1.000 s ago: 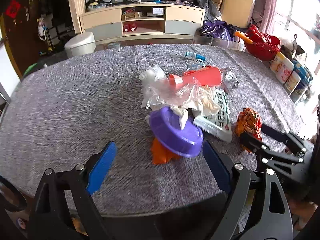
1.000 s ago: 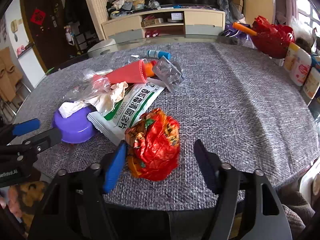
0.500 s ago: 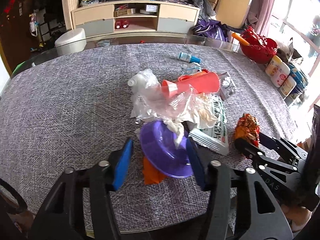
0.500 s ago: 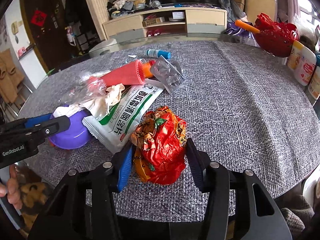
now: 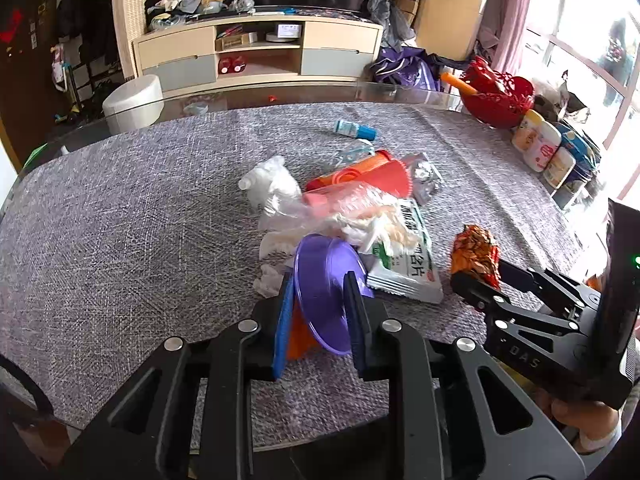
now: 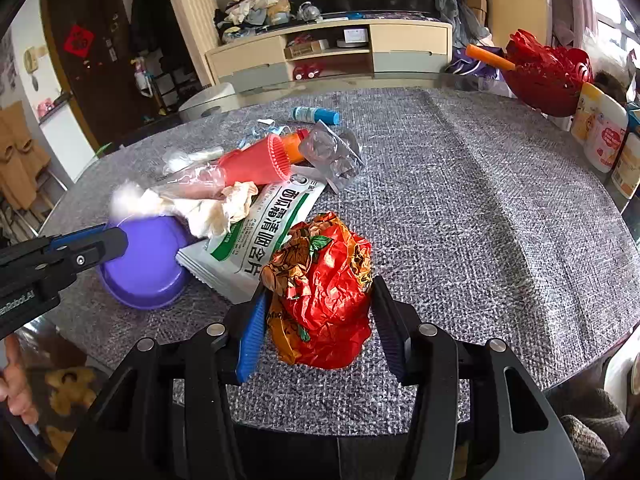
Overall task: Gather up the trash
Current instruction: 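Grasp the purple plastic lid with the left tool while the right tool grasps the red-orange wrapper, then lower both held items below the table edge toward the grey bin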
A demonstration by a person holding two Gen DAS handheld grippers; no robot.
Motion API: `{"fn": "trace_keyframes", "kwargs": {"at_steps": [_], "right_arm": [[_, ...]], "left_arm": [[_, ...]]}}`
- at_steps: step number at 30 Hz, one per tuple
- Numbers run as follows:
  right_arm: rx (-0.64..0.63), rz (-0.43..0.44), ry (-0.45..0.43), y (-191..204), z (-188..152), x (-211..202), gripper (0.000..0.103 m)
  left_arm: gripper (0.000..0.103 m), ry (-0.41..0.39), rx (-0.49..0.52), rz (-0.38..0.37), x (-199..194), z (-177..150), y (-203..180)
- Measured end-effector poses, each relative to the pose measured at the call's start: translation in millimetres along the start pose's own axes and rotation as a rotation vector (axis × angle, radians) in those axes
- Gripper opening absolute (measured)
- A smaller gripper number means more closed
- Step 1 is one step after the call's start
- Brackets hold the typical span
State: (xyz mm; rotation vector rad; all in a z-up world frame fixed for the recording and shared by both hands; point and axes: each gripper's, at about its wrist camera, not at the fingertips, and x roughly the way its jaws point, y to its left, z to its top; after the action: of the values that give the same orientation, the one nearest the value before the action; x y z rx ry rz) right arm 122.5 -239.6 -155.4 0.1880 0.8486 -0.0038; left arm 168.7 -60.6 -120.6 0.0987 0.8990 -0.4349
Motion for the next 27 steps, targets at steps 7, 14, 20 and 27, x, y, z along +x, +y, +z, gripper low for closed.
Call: {"fn": "trace_keyframes", "kwargs": {"at_steps": [7,14,20,27], "right_arm": [[-0.006,0.019,-0.010,-0.7,-3.4,-7.7,0.048],[-0.014,0.029,-0.048,3.1,-3.7,-29.7,0.047],[-0.042,0.035,-0.106,13.3,-4.4,-69.2,0.047],[-0.085,0.074,-0.095,26.9,-26.1,-110.1,0.047]], "left_arm": [[0.018,0.037,0.024,-0.036,5.5,-13.4,-15.6],[0.009,-0.022,0.024,-0.049,-16.5,-16.3,-24.2],[0.009,-0.094,0.035,-0.037,-60.3,-21.2,-33.1],[0.009,-0.108,0.035,0.011,-101.8,-51.3,-41.0]]}}
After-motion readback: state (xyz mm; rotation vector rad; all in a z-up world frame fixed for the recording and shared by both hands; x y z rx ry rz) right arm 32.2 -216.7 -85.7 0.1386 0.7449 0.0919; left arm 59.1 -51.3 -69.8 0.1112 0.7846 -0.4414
